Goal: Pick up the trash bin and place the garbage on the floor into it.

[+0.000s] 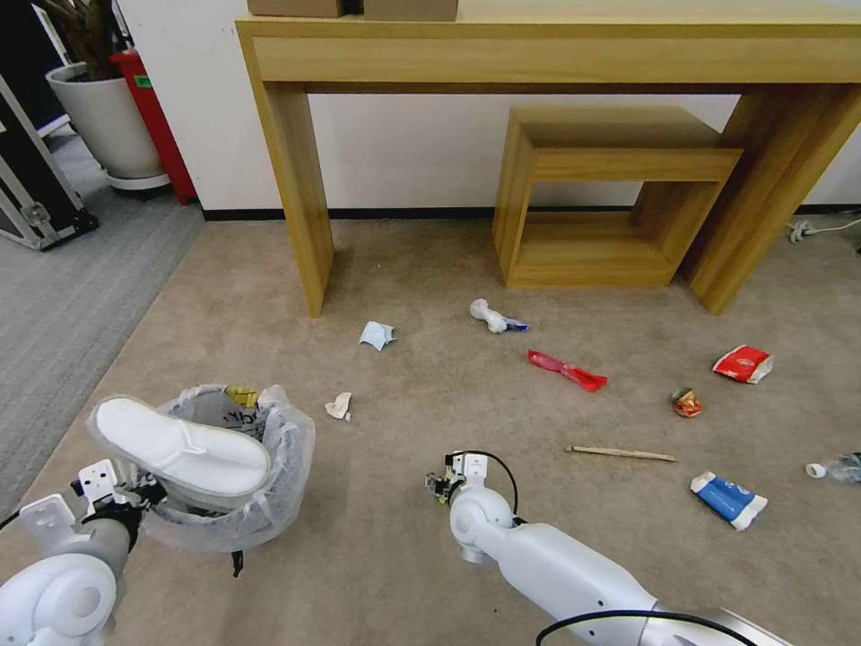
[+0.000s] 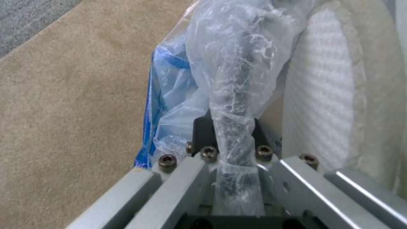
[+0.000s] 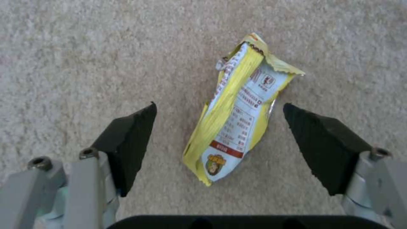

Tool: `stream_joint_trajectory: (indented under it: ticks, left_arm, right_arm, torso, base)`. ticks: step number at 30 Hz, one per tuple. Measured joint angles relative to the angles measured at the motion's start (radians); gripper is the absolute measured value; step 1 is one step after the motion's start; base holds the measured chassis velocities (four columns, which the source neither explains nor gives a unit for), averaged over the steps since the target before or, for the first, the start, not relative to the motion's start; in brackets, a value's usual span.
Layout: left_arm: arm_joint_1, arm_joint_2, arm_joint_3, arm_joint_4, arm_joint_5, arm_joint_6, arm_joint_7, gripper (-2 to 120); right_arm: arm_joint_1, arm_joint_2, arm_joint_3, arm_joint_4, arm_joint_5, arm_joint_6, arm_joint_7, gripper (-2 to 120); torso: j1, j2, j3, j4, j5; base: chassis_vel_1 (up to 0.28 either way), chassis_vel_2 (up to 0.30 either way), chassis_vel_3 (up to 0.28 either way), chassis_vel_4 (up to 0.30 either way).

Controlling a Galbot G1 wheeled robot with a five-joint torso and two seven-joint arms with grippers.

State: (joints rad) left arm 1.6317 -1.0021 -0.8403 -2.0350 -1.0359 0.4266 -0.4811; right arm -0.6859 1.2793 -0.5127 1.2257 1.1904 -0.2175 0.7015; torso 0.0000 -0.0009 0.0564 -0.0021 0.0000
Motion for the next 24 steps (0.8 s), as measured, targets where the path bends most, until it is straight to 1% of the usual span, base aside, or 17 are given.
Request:
stream_joint_trajectory:
  ticks: [1, 4, 9, 12, 13, 16, 17, 20, 22, 23, 24]
  left_arm:
    - [0.0, 0.0, 0.0, 0.0, 0.0, 0.0, 0.0, 0]
    - [0.007, -0.005, 0.0, -0.007, 0.004, -0.002, 0.0, 0]
    - [0.01, -0.004, 0.0, -0.01, 0.004, -0.003, 0.001, 0]
    - [0.007, -0.002, 0.002, -0.01, 0.004, -0.005, 0.001, 0]
    - [0.007, -0.002, 0.002, -0.01, 0.004, -0.005, 0.001, 0]
    - [0.0, -0.002, 0.009, -0.004, 0.005, -0.007, 0.001, 0]
    - [0.0, -0.002, 0.009, -0.004, 0.005, -0.007, 0.001, 0]
    - [-0.008, -0.001, 0.017, 0.001, 0.006, -0.01, 0.001, 0]
    - [-0.009, -0.001, 0.019, 0.002, 0.006, -0.011, 0.0, 0]
    - [-0.012, 0.0, 0.022, 0.002, 0.007, -0.011, 0.0, 0]
    - [-0.013, 0.001, 0.023, 0.002, 0.006, -0.011, -0.001, 0]
  right_arm:
    - [0.0, 0.0, 0.0, 0.0, 0.0, 0.0, 0.0, 78]
    - [0.005, 0.018, -0.004, -0.042, -0.022, 0.009, -0.016, 65]
    - [0.005, 0.027, -0.006, -0.064, -0.041, 0.018, -0.028, 60]
    - [0.002, 0.029, -0.006, -0.077, -0.056, 0.025, -0.034, 46]
    - [0.002, 0.029, -0.006, -0.077, -0.056, 0.025, -0.034, 46]
    - [-0.002, 0.023, -0.006, -0.081, -0.076, 0.032, -0.04, 33]
    - [-0.002, 0.023, -0.006, -0.081, -0.076, 0.032, -0.04, 33]
    - [-0.008, 0.02, -0.006, -0.087, -0.091, 0.037, -0.043, 18]
    - [-0.009, 0.019, -0.006, -0.088, -0.096, 0.038, -0.045, 17]
    - [-0.012, 0.018, -0.006, -0.092, -0.105, 0.041, -0.048, 8]
    - [-0.014, 0.018, -0.006, -0.095, -0.112, 0.043, -0.05, 4]
  torso:
    - [0.0, 0.0, 0.0, 0.0, 0.0]
    - [0.0, 0.0, 0.0, 0.0001, 0.0]
    - [0.0, 0.0, 0.0, 0.0, 0.0]
    - [0.0, 0.0, 0.0, 0.0001, 0.0]
    - [0.0, 0.0, 0.0, 0.0001, 0.0]
    - [0.0, 0.0, 0.0, 0.0, 0.0]
    - [0.0, 0.0, 0.0, 0.0, 0.0]
    - [0.0, 0.0, 0.0, 0.0, 0.0]
    - [0.0, 0.0, 0.0, 0.0, 0.0]
    - [0.0, 0.0, 0.0, 0.0, 0.0]
    - [0.0, 0.0, 0.0, 0.0, 0.0]
  base:
    - [0.0, 0.0, 0.0, 0.0]
    - [0.0, 0.0, 0.0, 0.0]
    - [0.0, 0.0, 0.0, 0.0]
    - [0.0, 0.0, 0.0, 0.0]
    - [0.0, 0.0, 0.0, 0.0]
    - [0.0, 0.0, 0.0, 0.0]
    - [0.0, 0.0, 0.0, 0.0]
    - [0.0, 0.0, 0.0, 0.0]
    - [0.0, 0.0, 0.0, 0.0]
    - [0.0, 0.0, 0.0, 0.0]
    - [0.0, 0.0, 0.0, 0.0]
